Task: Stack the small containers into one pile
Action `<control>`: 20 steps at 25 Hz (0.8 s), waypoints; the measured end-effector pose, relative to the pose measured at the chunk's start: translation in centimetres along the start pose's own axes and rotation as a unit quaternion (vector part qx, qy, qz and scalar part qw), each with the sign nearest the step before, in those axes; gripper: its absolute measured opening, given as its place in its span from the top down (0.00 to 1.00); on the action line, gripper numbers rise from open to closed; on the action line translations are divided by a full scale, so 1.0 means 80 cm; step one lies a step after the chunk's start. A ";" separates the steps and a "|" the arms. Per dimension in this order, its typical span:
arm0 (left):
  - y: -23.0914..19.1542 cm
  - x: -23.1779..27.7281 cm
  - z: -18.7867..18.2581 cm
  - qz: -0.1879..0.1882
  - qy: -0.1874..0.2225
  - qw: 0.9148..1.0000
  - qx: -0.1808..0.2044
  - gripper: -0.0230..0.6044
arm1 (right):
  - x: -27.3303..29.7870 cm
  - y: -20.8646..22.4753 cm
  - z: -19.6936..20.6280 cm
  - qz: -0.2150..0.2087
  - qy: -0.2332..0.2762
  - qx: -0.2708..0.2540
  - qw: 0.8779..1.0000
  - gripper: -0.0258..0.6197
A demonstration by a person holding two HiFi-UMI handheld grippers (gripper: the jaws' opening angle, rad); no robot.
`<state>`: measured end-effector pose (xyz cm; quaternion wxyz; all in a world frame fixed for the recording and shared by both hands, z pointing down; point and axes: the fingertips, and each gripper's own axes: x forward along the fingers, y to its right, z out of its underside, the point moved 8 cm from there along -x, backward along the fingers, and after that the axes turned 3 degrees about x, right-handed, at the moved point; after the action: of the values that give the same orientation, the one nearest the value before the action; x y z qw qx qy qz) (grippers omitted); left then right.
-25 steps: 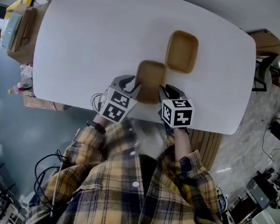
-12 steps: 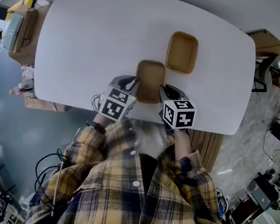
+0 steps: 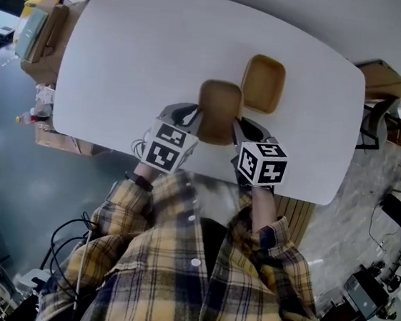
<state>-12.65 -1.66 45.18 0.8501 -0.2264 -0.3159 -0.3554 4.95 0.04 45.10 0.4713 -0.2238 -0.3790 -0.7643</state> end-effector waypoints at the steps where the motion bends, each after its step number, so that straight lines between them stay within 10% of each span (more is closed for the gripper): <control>1: 0.001 -0.003 -0.005 -0.003 0.006 1.000 0.000 0.87 | -0.003 0.000 -0.005 -0.002 0.004 -0.001 1.000 0.89; 20: 0.046 0.007 -0.138 0.013 0.087 0.995 0.048 0.88 | -0.076 0.066 -0.090 0.023 0.119 0.008 0.993 0.91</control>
<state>-5.43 -6.27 37.29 0.8888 -0.1573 -0.2545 -0.3473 12.56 -3.74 38.39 0.5321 -0.1365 -0.3210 -0.7715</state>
